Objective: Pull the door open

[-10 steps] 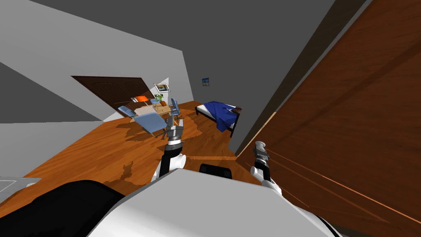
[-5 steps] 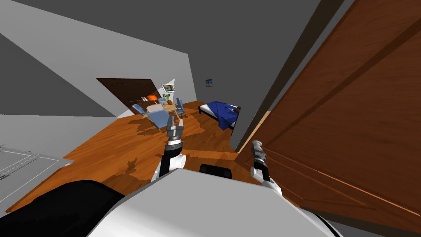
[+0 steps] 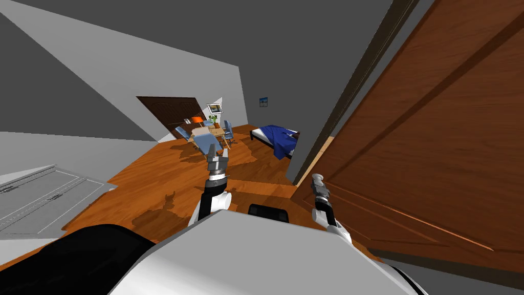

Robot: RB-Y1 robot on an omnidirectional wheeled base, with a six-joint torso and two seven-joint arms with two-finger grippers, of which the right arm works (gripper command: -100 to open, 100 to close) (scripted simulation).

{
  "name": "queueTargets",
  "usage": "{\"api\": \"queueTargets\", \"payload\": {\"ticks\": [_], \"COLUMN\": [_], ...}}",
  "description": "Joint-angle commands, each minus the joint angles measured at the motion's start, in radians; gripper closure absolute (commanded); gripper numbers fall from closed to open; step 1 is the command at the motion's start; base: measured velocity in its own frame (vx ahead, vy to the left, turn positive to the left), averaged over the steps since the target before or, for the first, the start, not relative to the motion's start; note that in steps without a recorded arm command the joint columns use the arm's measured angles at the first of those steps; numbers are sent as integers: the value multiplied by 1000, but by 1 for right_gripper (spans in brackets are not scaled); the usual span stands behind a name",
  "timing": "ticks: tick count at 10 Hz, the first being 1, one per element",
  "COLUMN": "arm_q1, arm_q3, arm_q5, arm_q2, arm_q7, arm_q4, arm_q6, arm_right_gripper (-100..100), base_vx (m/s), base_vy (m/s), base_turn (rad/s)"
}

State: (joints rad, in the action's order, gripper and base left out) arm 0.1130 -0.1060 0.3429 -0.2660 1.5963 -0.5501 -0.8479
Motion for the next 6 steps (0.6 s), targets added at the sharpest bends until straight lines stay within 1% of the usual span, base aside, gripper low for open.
{"api": "queueTargets", "payload": {"ticks": [1,4,5,6], "arm_q1": [-14,-24,-26,-24], "arm_q3": [19,58,67,61], "arm_q5": [-13,-39,-44,-41], "arm_q2": [-4,-20,-23,-20], "arm_q7": [20,61,69,61], "arm_q4": [-11,-21,-23,-19], "arm_q6": [-1,-8,-9,-7], "arm_right_gripper": [100,100,100,100], "base_vx": [-267,-255,-241,-111], "base_vy": [-13,-10,-24,-5], "base_turn": [101,89,72,25]}}
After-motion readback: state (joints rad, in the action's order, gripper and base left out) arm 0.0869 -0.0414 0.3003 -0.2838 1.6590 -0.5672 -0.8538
